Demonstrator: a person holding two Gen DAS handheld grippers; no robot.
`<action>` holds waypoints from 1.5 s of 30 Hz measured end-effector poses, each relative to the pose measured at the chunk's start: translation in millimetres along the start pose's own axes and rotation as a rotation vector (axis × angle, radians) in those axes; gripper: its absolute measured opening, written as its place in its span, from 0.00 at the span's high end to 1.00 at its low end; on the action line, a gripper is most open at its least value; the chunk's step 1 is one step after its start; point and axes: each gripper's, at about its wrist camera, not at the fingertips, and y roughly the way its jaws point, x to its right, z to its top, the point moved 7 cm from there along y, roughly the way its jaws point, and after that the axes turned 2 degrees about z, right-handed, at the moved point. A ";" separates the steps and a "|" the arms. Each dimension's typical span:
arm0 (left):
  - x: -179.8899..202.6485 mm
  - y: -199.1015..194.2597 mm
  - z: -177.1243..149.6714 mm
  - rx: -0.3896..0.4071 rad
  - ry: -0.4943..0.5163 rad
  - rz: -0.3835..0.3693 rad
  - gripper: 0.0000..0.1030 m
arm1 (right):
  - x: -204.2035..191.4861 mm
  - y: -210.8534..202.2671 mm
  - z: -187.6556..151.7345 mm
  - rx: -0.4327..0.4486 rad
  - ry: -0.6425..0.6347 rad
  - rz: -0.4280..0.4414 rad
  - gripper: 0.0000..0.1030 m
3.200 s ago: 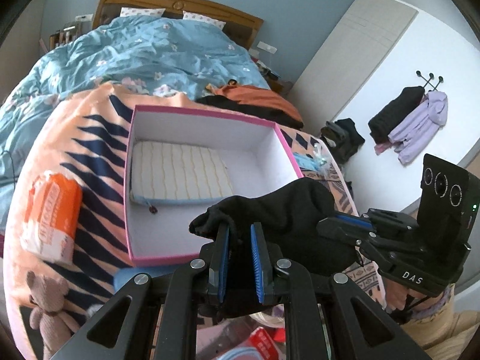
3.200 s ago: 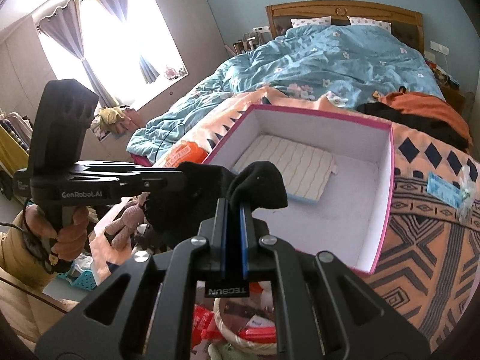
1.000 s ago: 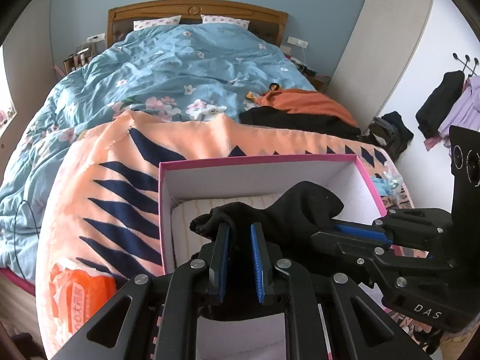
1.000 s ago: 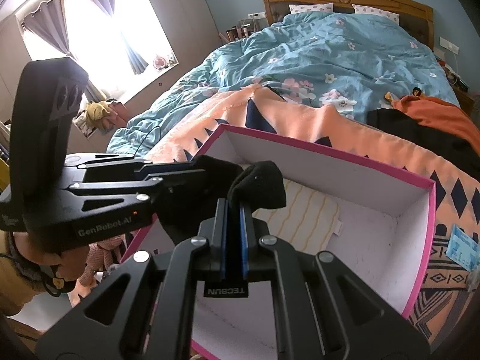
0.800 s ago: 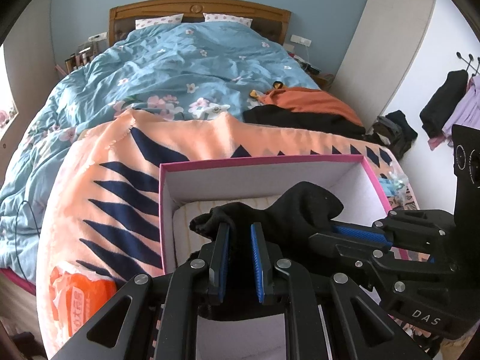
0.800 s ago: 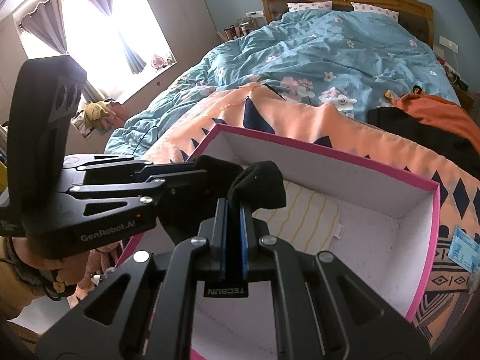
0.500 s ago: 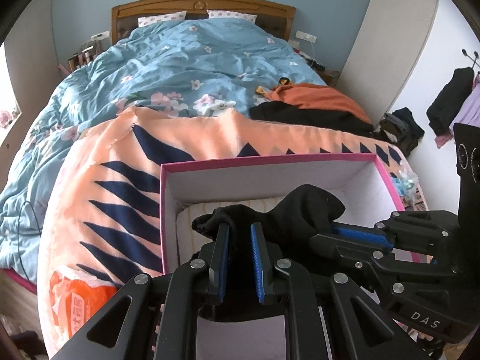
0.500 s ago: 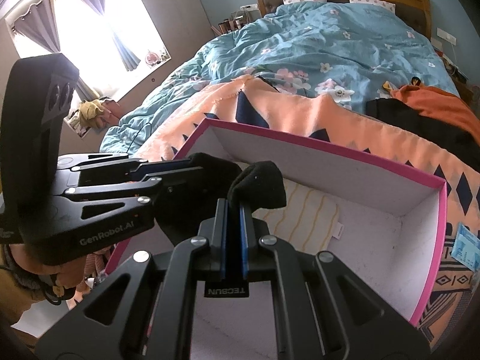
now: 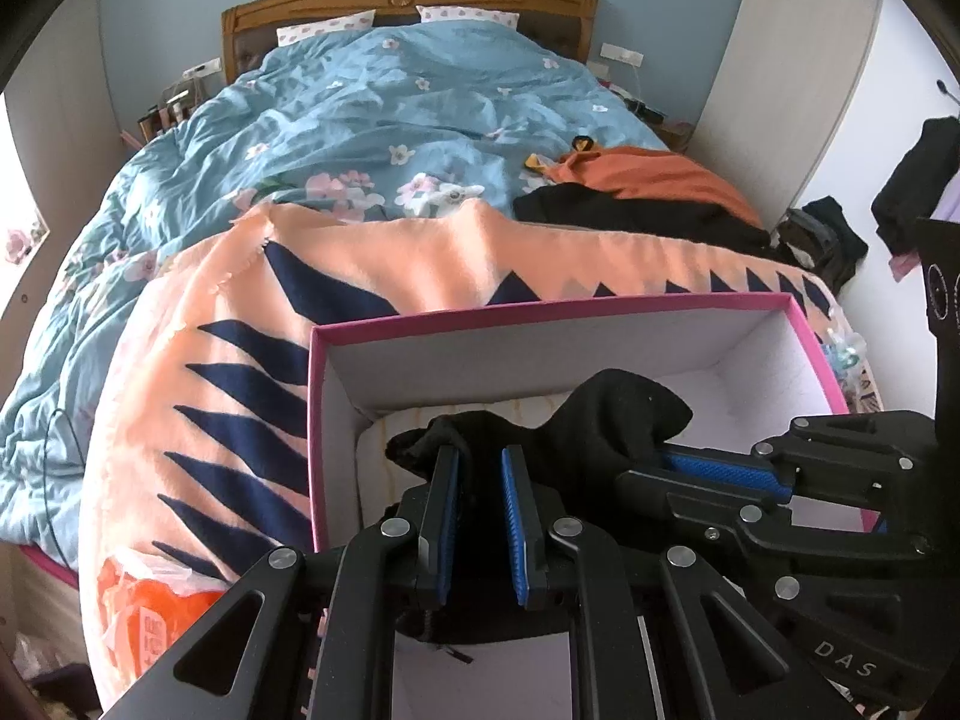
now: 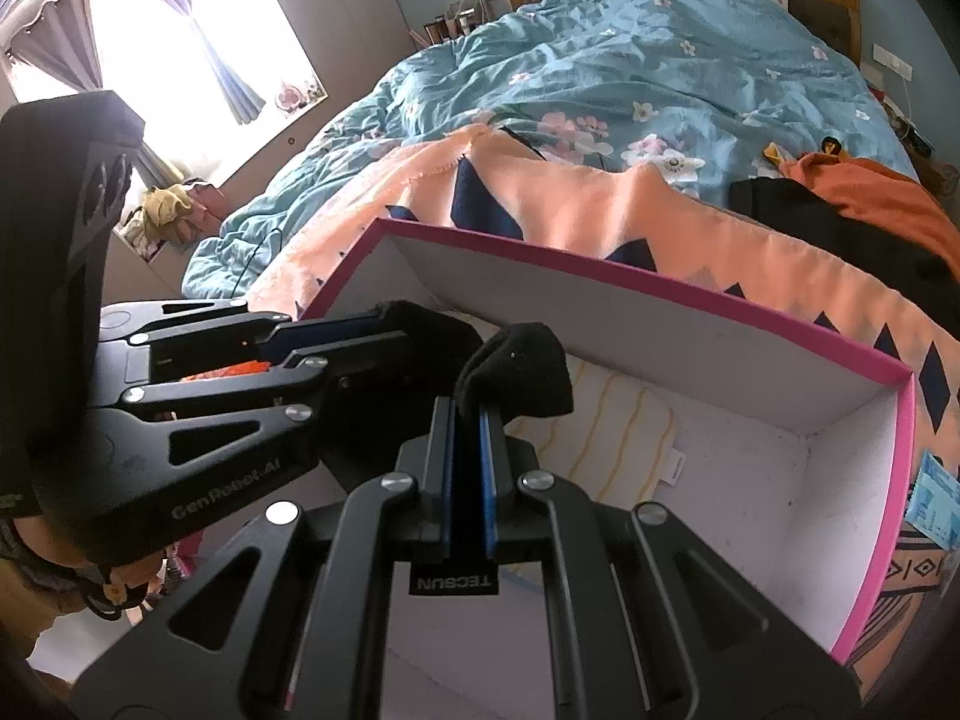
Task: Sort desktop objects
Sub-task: 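Lower the black cloth into the pink box with the right gripper, then open both grippers to release the black cloth onto the striped pouch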
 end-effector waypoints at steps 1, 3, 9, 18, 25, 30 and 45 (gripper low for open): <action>-0.5 2.0 -0.2 -0.001 0.003 0.008 0.87 | 0.4 1.4 -0.3 -0.006 0.001 0.000 0.92; -0.4 5.2 -0.5 -0.010 0.006 0.011 0.87 | 2.1 5.1 -0.6 -0.019 0.004 -0.004 0.91; -1.5 12.7 -1.7 -0.024 0.002 0.018 0.87 | 10.9 19.4 -5.0 -0.070 0.023 -0.024 0.91; -2.4 17.0 -2.9 -0.028 -0.003 0.022 0.87 | 19.1 35.4 -14.7 -0.133 0.053 -0.032 0.88; -5.4 15.9 -6.4 -0.035 -0.023 0.006 0.87 | 26.0 40.9 -20.6 -0.181 0.066 -0.061 0.75; -9.6 11.2 -11.8 -0.033 -0.047 -0.009 0.85 | 36.8 44.3 -28.5 -0.221 0.083 -0.092 0.66; -4.9 -23.3 -24.8 0.035 -0.063 -0.051 0.43 | 41.7 14.6 -33.8 -0.167 0.114 -0.121 0.57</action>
